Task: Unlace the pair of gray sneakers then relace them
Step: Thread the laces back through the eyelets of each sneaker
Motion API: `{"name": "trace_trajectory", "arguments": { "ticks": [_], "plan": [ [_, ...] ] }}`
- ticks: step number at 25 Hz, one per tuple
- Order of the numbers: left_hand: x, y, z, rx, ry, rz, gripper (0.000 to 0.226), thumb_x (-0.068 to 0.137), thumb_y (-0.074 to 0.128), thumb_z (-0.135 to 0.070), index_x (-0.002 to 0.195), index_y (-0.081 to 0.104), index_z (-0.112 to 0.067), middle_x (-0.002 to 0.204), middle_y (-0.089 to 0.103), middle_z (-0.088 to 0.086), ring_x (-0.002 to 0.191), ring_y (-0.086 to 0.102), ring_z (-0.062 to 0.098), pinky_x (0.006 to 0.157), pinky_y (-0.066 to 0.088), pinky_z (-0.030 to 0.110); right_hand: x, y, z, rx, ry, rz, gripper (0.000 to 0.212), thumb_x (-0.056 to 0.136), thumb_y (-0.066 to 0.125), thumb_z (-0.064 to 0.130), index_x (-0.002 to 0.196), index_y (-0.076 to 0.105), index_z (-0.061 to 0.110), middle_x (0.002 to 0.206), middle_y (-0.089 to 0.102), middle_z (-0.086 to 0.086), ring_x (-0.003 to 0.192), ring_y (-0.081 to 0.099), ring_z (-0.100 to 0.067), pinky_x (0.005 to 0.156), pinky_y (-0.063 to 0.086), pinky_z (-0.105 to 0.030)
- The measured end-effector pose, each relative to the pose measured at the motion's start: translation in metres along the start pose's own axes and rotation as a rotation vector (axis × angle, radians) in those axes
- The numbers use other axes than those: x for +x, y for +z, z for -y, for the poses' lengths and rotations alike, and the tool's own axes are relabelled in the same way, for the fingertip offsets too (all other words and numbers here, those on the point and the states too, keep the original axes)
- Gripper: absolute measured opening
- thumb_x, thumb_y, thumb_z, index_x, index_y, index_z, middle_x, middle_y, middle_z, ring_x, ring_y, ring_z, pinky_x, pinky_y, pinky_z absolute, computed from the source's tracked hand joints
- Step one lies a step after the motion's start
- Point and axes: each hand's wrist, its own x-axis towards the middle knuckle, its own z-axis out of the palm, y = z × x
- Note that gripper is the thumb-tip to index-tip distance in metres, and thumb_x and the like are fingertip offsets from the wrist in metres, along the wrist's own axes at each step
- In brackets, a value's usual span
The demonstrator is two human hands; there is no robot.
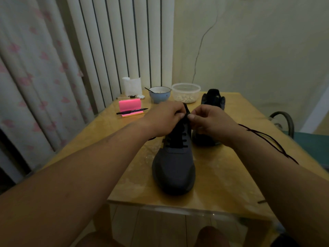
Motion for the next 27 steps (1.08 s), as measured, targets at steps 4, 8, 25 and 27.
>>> {"name": "trace_trajectory", "arguments": {
  "ticks": [4,8,25,27],
  "plan": [
    [-0.002,0.000,-0.003,-0.023,-0.040,-0.004,0.015,0.108,0.052,-0.026,0.110,0.067,-0.025,0.103,0.065,-0.006,0.095,0.061,0.013,0.079,0.054,0.037,-0.003,0.004,0.005,-0.113,0.024,-0.044,0.014,0.106,0.059,0.026,0.106,0.066,0.015,0.098,0.075,-0.002,0.092,0.073,-0.012,0.087,0.061,-0.040],
    [-0.009,-0.011,-0.003,-0.352,-0.199,-0.069,0.022,0.110,0.048,-0.020,0.122,0.066,-0.023,0.114,0.067,-0.001,0.091,0.062,0.011,0.082,0.055,0.034,0.001,-0.013,0.006,0.905,0.228,-0.177,0.021,0.109,0.047,0.015,0.114,0.064,0.004,0.101,0.077,-0.009,0.101,0.076,-0.022,0.089,0.060,-0.039],
    [-0.047,0.005,0.019,-0.216,-0.322,-0.081,0.019,0.108,0.056,-0.030,0.121,0.061,-0.017,0.110,0.065,-0.001,0.104,0.062,0.020,0.091,0.054,0.040,-0.017,-0.029,0.005,0.306,0.289,-0.232,0.015,0.097,0.056,0.022,0.090,0.064,0.012,0.085,0.063,-0.008,0.079,0.052,-0.023,0.072,0.038,-0.036],
    [-0.045,0.005,0.018,-0.278,-0.331,-0.100,0.020,0.110,0.050,-0.030,0.113,0.062,-0.014,0.102,0.067,0.003,0.100,0.064,0.022,0.088,0.054,0.041,-0.018,-0.031,0.003,0.545,0.307,-0.227,0.014,0.099,0.054,0.022,0.097,0.064,0.013,0.084,0.072,-0.003,0.094,0.063,-0.021,0.084,0.041,-0.039]
  ]
}}
